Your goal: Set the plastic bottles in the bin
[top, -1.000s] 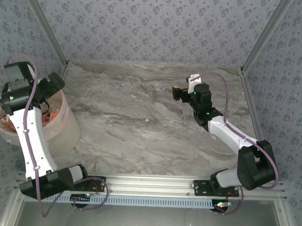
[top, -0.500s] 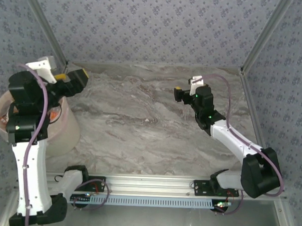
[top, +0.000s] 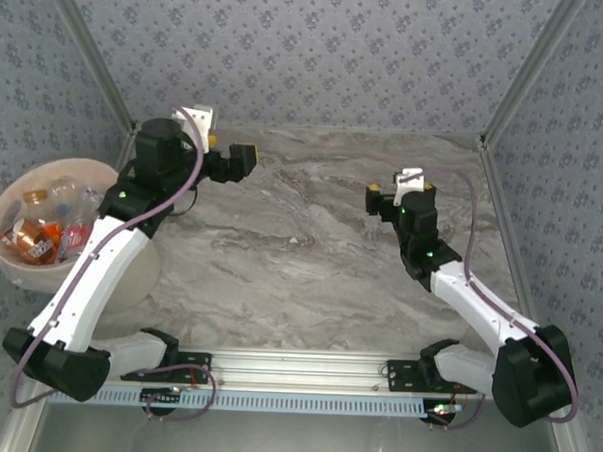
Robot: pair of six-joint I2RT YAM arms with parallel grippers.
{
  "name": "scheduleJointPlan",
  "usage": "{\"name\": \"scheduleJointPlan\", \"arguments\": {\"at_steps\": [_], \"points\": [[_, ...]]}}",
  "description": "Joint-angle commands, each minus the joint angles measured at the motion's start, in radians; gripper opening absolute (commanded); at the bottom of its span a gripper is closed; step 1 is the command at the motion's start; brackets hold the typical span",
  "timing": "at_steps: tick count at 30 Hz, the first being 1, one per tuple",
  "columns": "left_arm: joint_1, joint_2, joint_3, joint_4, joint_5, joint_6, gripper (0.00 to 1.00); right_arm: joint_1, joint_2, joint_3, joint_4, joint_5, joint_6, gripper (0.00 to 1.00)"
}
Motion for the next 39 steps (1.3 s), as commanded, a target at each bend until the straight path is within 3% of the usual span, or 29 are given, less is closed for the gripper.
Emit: {"name": "scheduleJointPlan", "arguments": {"at_steps": [1, 7, 13, 18, 25, 28, 32, 35, 37, 38, 39], "points": [[0.007, 0.005, -0.107, 0.14, -0.2, 0.115, 0.98, -0.034, -0.062, -0.062, 0.027, 0.096, -0.001, 1.0], [0.104, 0.013, -0.342, 0.304, -0.215, 0.118, 0.98, -0.15, -0.124, -0.169, 0.056, 0.14, 0.039, 1.0], [0.178, -0.001, -0.609, 0.546, -0.224, 0.193, 0.98, -0.288, -0.101, -0.229, 0.088, 0.059, 0.079, 1.0], [0.279, 0.05, -0.734, 0.65, -0.203, 0.152, 0.98, -0.374, -0.052, -0.25, 0.104, 0.014, 0.111, 1.0], [0.293, 0.209, -0.808, 0.856, -0.235, 0.186, 0.98, -0.462, 0.04, -0.26, 0.167, -0.205, 0.095, 1.0], [0.301, 0.233, -0.835, 0.944, -0.266, 0.216, 0.98, -0.467, 0.079, -0.261, 0.202, -0.242, 0.055, 1.0], [0.372, 0.257, -0.925, 1.151, -0.2, 0.19, 0.98, -0.495, 0.13, -0.26, 0.235, -0.35, 0.045, 1.0], [0.398, 0.365, -0.94, 1.283, -0.194, 0.158, 0.98, -0.502, 0.176, -0.25, 0.259, -0.406, 0.037, 1.0], [0.391, 0.344, -0.92, 1.209, -0.224, 0.154, 0.98, -0.502, 0.21, -0.259, 0.311, -0.421, 0.035, 1.0], [0.384, 0.354, -0.935, 1.252, -0.251, 0.154, 0.98, -0.502, 0.227, -0.263, 0.338, -0.422, 0.033, 1.0], [0.377, 0.343, -0.936, 1.234, -0.316, 0.134, 0.98, -0.502, 0.249, -0.268, 0.376, -0.417, 0.03, 1.0]]}}
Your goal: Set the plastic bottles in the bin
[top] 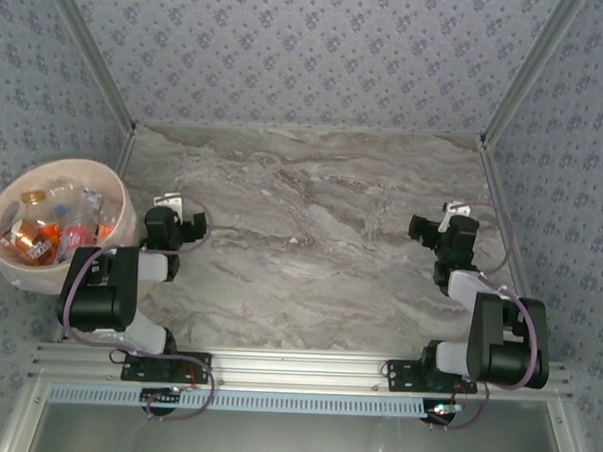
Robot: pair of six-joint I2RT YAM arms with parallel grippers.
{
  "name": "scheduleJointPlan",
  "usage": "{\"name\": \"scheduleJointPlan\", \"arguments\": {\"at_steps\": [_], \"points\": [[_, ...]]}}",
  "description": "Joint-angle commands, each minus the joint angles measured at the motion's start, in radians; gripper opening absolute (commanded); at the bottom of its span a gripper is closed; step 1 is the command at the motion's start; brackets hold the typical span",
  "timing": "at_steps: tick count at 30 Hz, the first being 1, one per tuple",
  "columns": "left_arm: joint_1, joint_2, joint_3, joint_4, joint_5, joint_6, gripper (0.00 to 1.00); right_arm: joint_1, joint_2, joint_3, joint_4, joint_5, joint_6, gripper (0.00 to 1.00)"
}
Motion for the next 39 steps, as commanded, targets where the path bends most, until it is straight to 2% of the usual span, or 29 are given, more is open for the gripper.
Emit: {"name": "scheduleJointPlan", "arguments": {"at_steps": [1, 5, 8, 12, 14, 17, 20, 21, 27, 36, 39], "points": [[-0.014, -0.005, -0.016, 0.126, -0.121, -0.036, 0.98, -0.007, 0.048, -0.01, 0.123, -0.04, -0.015, 1.0], [-0.024, -0.008, -0.012, 0.113, -0.153, -0.039, 0.98, -0.007, 0.119, -0.003, 0.203, -0.012, -0.018, 1.0], [-0.024, -0.007, -0.013, 0.117, -0.153, -0.039, 0.98, 0.023, 0.128, -0.067, 0.329, -0.044, -0.062, 1.0], [-0.024, -0.005, -0.014, 0.118, -0.152, -0.039, 0.98, 0.043, 0.224, -0.225, 0.726, -0.068, -0.117, 1.0], [-0.024, -0.007, -0.013, 0.118, -0.153, -0.039, 0.98, 0.048, 0.259, -0.257, 0.823, -0.044, -0.078, 1.0], [-0.024, -0.006, -0.013, 0.118, -0.153, -0.04, 0.98, 0.048, 0.23, -0.218, 0.722, 0.049, -0.068, 1.0], [-0.024, -0.007, -0.013, 0.118, -0.153, -0.039, 0.98, 0.06, 0.197, -0.038, 0.338, 0.107, -0.053, 1.0], [-0.024, -0.007, -0.013, 0.118, -0.152, -0.039, 0.98, 0.079, 0.202, -0.032, 0.318, 0.083, -0.071, 1.0], [-0.024, -0.006, -0.013, 0.118, -0.152, -0.039, 0.98, 0.037, 0.209, -0.044, 0.351, -0.104, -0.087, 1.0], [-0.024, -0.006, -0.014, 0.118, -0.153, -0.039, 0.98, 0.05, 0.205, -0.046, 0.356, -0.045, -0.09, 1.0], [-0.024, -0.006, -0.013, 0.118, -0.152, -0.039, 0.98, 0.044, 0.211, -0.035, 0.33, -0.07, -0.075, 1.0]]}}
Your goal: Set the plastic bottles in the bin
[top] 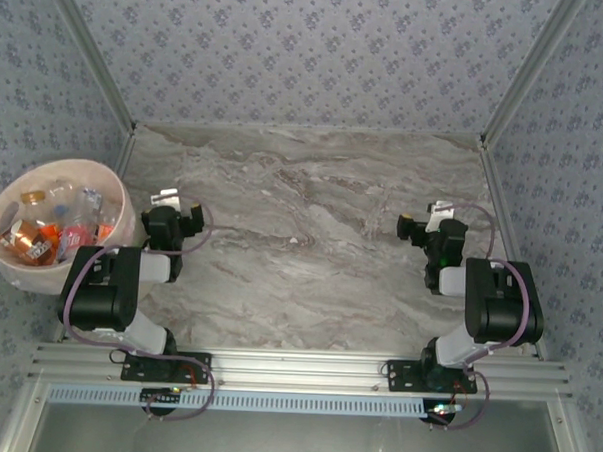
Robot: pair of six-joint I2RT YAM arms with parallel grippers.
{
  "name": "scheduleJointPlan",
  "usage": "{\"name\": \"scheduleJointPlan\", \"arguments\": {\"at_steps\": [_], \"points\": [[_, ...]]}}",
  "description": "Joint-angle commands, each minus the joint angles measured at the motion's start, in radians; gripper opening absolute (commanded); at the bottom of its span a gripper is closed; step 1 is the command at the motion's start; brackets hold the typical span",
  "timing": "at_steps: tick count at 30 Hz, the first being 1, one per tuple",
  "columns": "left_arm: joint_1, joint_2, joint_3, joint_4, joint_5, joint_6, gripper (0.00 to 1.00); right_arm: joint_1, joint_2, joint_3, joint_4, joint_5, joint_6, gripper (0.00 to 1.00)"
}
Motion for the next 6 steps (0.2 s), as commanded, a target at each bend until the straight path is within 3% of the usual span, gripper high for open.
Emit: {"name": "scheduleJointPlan", "arguments": {"at_steps": [1, 6], "points": [[0.005, -0.007, -0.01, 0.033, -0.039, -0.008, 0.98, 0.0, -0.005, 0.006, -0.023, -0.007, -0.004, 1.0], [0.005, -0.006, -0.01, 0.033, -0.038, -0.009, 0.98, 0.003, -0.005, 0.001, -0.012, 0.017, -0.004, 1.0]]}}
